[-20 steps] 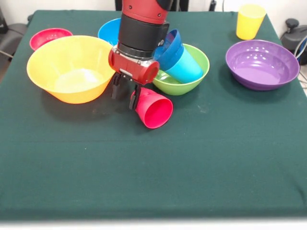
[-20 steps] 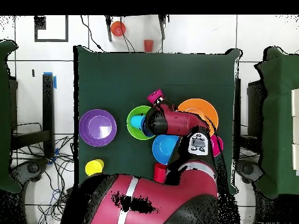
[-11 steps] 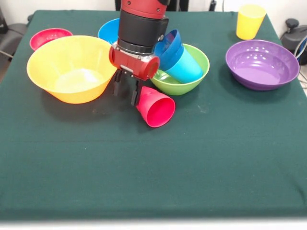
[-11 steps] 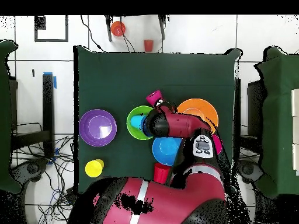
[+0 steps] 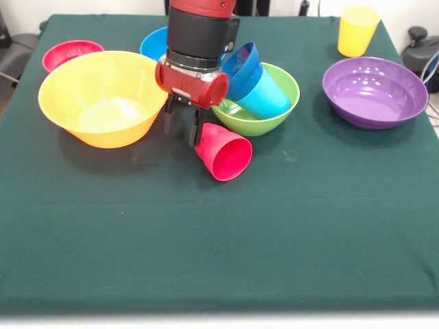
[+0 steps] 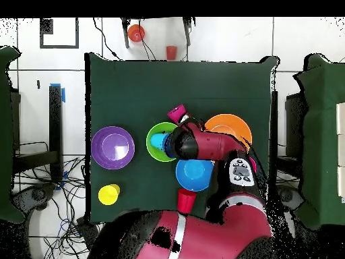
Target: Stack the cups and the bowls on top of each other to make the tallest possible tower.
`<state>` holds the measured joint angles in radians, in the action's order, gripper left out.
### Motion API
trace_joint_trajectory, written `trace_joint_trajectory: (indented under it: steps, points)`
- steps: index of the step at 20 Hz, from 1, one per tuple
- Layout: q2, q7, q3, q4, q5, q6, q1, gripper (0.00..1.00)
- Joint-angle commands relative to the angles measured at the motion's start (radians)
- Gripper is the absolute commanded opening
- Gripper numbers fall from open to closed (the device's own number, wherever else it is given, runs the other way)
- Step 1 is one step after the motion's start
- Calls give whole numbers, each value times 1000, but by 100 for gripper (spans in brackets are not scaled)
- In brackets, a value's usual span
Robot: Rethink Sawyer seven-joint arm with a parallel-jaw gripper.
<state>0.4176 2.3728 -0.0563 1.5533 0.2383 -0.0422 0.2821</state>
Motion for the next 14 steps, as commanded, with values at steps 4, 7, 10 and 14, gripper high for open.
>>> trace_joint_trajectory:
  steps: [4, 7, 10, 14]
  points:
    - [56, -81, 173, 61, 107, -67, 78, 100]
    - [42, -109, 187, 50, 139, -72, 109, 100]
    - [42, -128, 203, 49, 164, -91, 141, 100]
    - [47, -153, 233, 45, 198, -118, 185, 100]
